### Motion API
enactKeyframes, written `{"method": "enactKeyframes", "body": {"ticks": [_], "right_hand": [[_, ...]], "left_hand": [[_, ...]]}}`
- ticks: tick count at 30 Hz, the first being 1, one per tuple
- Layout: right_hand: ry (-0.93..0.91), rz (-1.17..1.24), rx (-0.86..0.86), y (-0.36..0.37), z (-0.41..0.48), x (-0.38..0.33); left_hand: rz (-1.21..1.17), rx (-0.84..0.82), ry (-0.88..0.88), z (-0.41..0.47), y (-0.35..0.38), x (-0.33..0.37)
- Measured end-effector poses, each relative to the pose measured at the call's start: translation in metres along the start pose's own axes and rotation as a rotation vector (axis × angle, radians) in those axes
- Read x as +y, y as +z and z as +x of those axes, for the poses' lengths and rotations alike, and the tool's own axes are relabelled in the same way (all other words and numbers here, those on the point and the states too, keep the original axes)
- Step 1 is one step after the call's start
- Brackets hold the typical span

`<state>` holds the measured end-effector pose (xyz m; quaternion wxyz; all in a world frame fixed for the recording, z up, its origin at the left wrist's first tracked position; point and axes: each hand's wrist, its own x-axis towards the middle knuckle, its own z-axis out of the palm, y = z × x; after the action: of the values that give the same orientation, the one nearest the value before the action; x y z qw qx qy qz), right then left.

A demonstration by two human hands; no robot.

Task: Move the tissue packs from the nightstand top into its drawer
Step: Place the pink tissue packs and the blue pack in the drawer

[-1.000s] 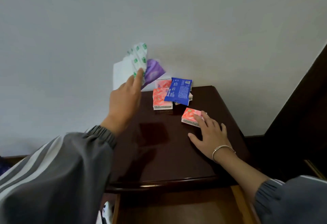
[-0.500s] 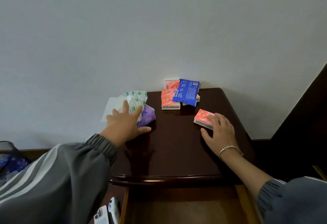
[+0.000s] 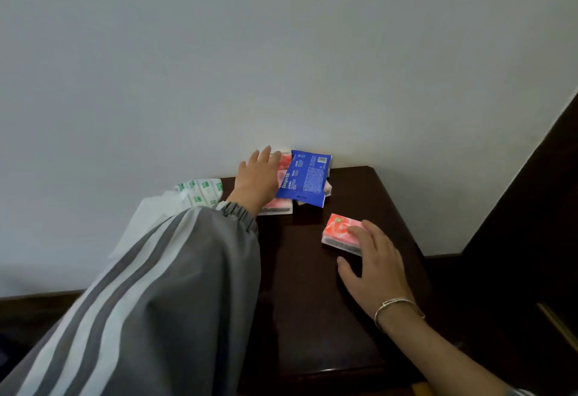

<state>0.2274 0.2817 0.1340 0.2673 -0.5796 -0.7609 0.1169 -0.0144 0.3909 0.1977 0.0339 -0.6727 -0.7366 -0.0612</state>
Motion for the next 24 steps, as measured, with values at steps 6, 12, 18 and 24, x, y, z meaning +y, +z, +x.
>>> {"method": "enactKeyframes", "body": {"ticks": [6, 12, 18, 24], "right_hand": [[-0.004, -0.012, -0.006, 0.003, 0.001, 0.005], [-0.006, -0.016, -0.007, 0.000, 0.001, 0.001], [0.018, 0.013, 0.027, -0.008, 0.001, -0.004], [0.085, -0.003, 0.072, -0.015, -0.002, -0.008]], "left_hand": [[0.005, -0.051, 0.015, 0.012, 0.026, -0.008], [0.028, 0.121, 0.015, -0.013, 0.028, 0.007], [-0.091, 0.087, -0.048, -0.056, 0.028, 0.029], [0.046, 0.096, -0.066, -0.112, 0.017, 0.051]]}}
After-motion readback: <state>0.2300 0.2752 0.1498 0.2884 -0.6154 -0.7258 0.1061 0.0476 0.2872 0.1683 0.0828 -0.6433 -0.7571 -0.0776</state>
